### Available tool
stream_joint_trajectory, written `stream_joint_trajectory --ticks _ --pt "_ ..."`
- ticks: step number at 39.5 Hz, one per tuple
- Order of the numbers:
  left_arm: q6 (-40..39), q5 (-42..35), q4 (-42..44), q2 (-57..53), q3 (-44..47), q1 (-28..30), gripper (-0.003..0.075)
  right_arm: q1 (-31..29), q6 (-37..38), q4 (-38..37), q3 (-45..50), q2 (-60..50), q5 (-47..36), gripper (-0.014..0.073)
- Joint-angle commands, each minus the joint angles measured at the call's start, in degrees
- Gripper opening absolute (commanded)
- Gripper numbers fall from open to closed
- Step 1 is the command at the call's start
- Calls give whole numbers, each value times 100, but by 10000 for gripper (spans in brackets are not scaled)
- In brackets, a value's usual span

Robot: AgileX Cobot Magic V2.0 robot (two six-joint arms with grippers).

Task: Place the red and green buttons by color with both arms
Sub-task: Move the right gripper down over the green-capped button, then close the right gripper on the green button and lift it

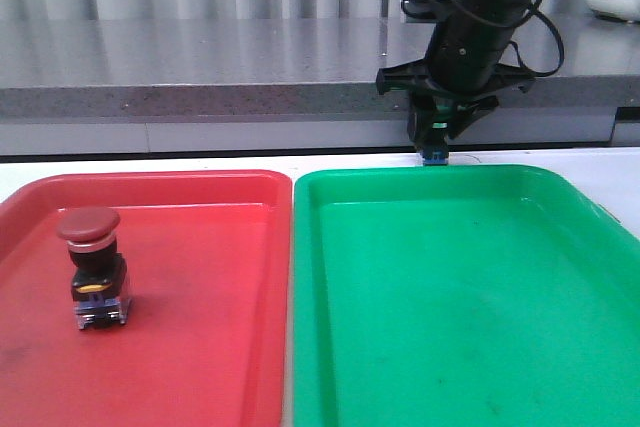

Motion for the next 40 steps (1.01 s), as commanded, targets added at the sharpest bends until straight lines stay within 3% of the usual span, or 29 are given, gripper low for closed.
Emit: stream_joint_trajectory --ticks 1,20,33,40 --pt "-42 -482 -23 58 -162 -4 -20 -44 -14 -18 -192 -400 -247 199" --pt "-42 -482 -23 58 -162 -4 -20 -44 -14 -18 -192 -887 -255 202" --pt "-42 -482 -23 58 -162 -4 -20 -2 -20 -18 -161 -1707 209 202" --pt "-42 -482 -23 58 -162 -4 -20 153 -67 -30 415 -2324 1 202"
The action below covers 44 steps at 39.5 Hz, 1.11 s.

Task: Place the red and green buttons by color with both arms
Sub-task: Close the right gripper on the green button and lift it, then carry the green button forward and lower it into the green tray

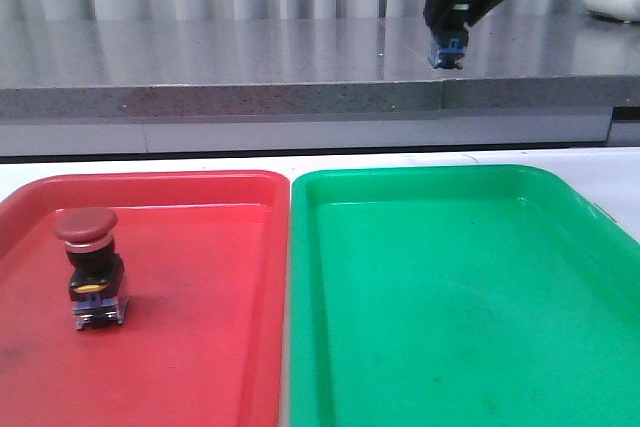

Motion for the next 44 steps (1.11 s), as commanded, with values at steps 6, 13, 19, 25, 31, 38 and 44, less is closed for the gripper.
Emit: stream_joint_trajectory --ticks 6,13,19,25,31,38,44 --pt "-42 -482 -23 70 -162 -4 -20 271 -67 -36 1209 -1400 -966 202" --pt "-42 -482 -23 70 -162 -4 -20 559 -62 20 2757 -2216 -1303 202" --pt "-42 -482 -23 70 -162 -4 -20 831 84 80 4051 -2726 -1771 202" --pt "-42 -482 -23 70 -162 -4 -20 952 105 407 4841 -2940 -1983 202" --pt "-42 -482 -23 70 -162 -4 -20 952 105 546 5296 -2935 -2303 202" --pt "-42 -482 -23 70 -162 -4 -20 952 105 626 5482 -2883 -2501 202" --pt "-42 -482 -23 70 -162 -4 -20 952 105 749 5489 -2643 -2583 202"
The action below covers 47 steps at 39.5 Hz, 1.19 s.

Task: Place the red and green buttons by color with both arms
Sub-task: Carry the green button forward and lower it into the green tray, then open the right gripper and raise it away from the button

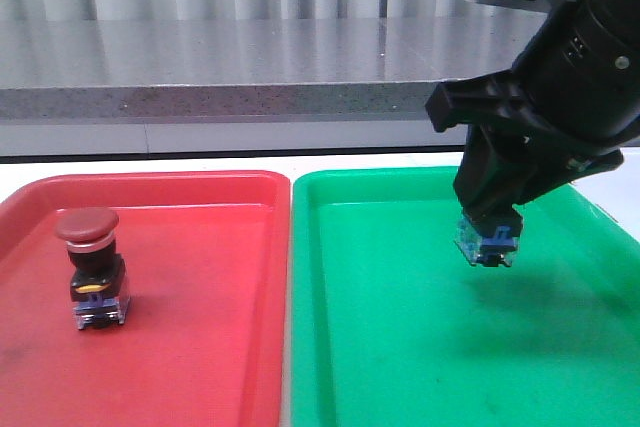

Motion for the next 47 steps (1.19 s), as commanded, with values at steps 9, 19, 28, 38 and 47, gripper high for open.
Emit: stream_joint_trajectory --ticks 9,19,28,38,47 --pt "-42 -482 -23 70 -162 -4 -20 7 16 172 -125 196 -341 202" --pt "-42 -482 -23 70 -162 -4 -20 7 16 172 -125 370 -153 202" --pt "-42 -482 -23 70 -162 -4 -20 7 16 173 -125 451 -112 225" --pt "-42 -482 -23 70 -162 -4 -20 7 16 173 -125 445 -26 531" --pt "-42 -482 -23 70 -162 -4 -20 7 0 173 -125 235 -32 580"
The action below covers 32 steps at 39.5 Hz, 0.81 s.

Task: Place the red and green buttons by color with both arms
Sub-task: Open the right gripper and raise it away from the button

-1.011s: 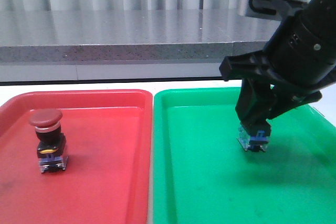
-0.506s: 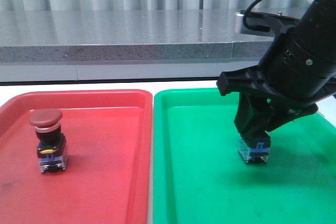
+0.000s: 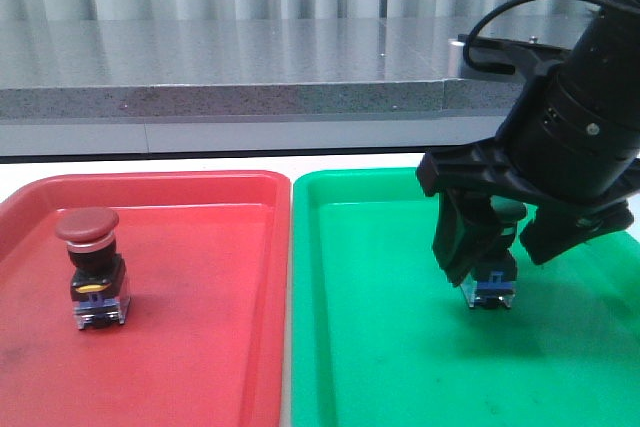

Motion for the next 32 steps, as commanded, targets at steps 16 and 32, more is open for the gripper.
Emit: stream_joint_trajectory --ticks 16,32 --pt "-42 -482 -23 70 -162 -4 -20 7 -7 20 -125 -1823 23 389" --pt "-42 -482 -23 70 -162 -4 -20 -20 -49 -754 -92 -2883 92 -125"
